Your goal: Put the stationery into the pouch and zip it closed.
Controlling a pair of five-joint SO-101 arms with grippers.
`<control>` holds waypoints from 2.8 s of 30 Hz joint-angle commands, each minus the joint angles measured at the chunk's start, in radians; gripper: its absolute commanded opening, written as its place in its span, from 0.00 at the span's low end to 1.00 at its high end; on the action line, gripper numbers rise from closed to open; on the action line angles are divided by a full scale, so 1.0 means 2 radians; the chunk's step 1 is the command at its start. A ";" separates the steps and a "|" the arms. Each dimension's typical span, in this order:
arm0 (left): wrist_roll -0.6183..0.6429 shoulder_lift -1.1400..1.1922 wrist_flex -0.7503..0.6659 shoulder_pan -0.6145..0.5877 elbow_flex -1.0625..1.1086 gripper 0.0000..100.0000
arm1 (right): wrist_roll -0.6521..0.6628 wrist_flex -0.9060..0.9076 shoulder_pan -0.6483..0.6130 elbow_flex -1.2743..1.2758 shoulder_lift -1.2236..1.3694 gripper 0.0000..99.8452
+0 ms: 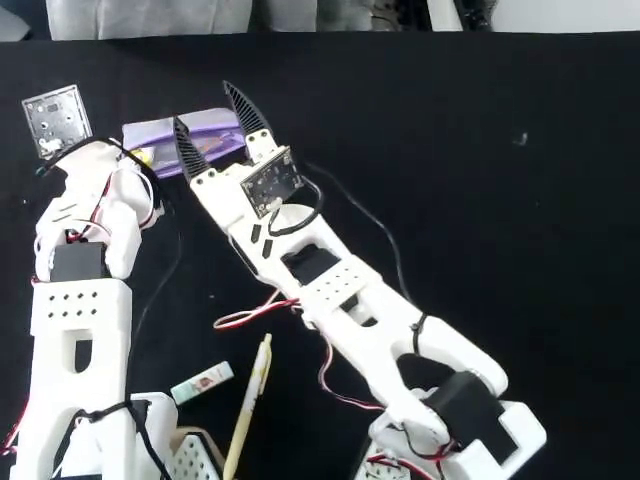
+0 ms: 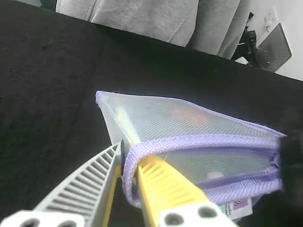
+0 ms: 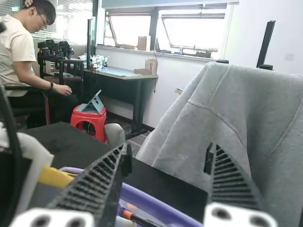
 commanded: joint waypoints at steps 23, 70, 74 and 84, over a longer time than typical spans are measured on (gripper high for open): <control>0.005 -0.011 -0.051 -0.117 -0.012 0.03 | -0.236 0.887 0.073 -0.230 -0.287 0.24; 0.005 -0.010 -0.080 -0.158 -0.010 0.03 | -0.419 0.808 -0.144 -0.016 0.006 0.24; 0.005 -0.010 -0.080 -0.158 -0.010 0.03 | -0.426 0.832 -0.139 -0.068 0.075 0.21; 0.005 -0.010 -0.080 -0.158 -0.008 0.03 | -0.377 0.927 -0.139 -0.204 0.215 0.01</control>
